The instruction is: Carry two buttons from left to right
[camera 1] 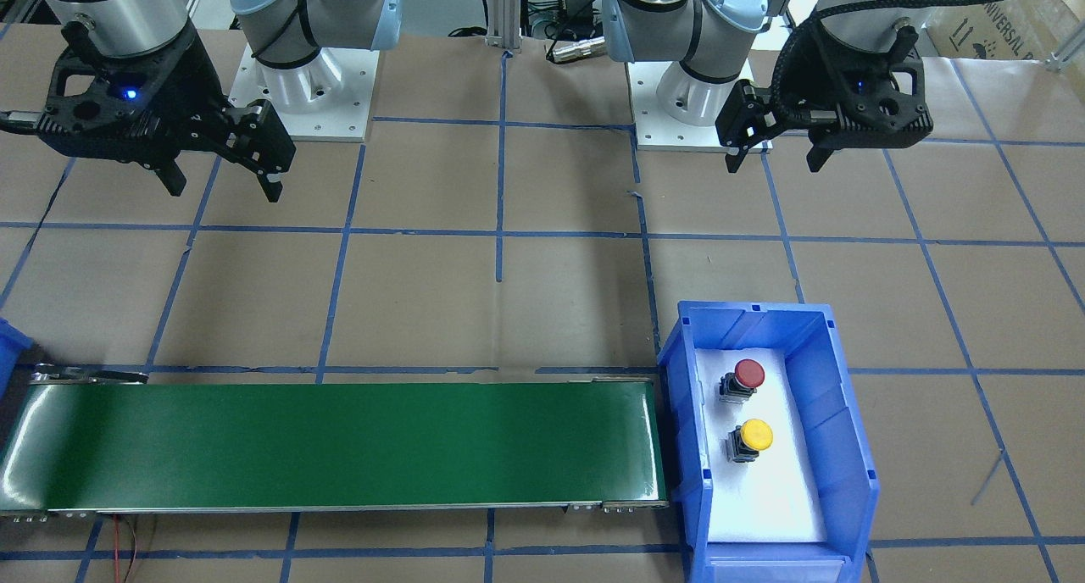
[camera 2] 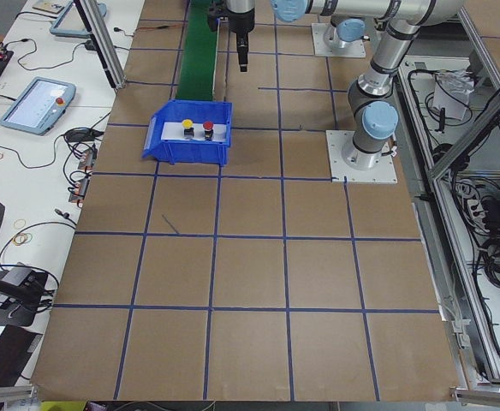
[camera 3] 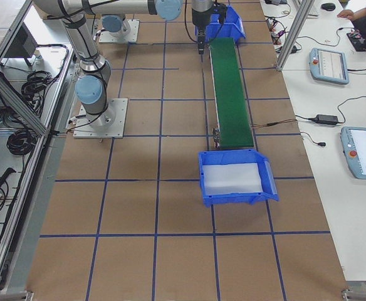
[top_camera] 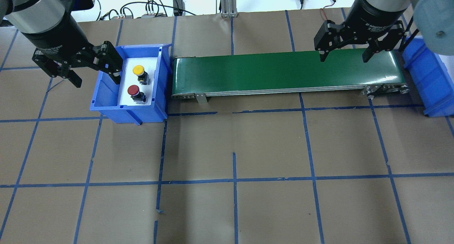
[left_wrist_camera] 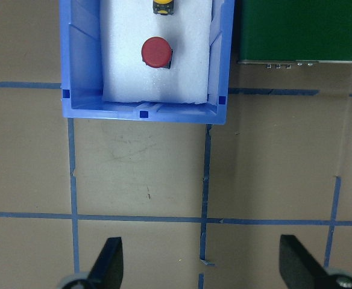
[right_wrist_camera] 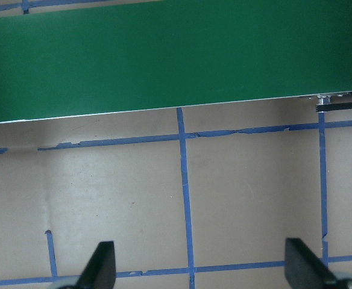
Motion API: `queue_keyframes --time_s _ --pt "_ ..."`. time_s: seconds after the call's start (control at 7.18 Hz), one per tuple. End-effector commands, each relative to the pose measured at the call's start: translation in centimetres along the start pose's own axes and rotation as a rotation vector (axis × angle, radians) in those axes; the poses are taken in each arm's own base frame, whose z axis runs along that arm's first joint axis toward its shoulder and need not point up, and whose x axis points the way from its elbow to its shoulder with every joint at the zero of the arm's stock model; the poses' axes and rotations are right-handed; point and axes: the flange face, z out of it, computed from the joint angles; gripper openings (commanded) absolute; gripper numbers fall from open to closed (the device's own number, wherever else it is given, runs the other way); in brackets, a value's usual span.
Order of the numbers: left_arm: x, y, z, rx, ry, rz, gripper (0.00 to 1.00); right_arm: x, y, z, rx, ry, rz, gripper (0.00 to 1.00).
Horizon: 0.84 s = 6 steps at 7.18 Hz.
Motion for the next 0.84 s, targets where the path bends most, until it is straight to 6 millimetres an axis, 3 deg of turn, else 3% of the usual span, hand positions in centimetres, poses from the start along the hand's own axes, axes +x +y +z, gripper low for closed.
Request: queue_keyframes --time_s 0.0,0.7 --pt "0.02 0.01 0.03 0.0 0.002 -0.001 0.91 -0.11 -0.02 -0.1 0.005 0.0 -0.002 1.0" --pt "0.05 -0.18 -0.01 0.009 0.013 0.014 0.91 0.06 0.01 0.1 -0.002 0.002 -0.002 1.0"
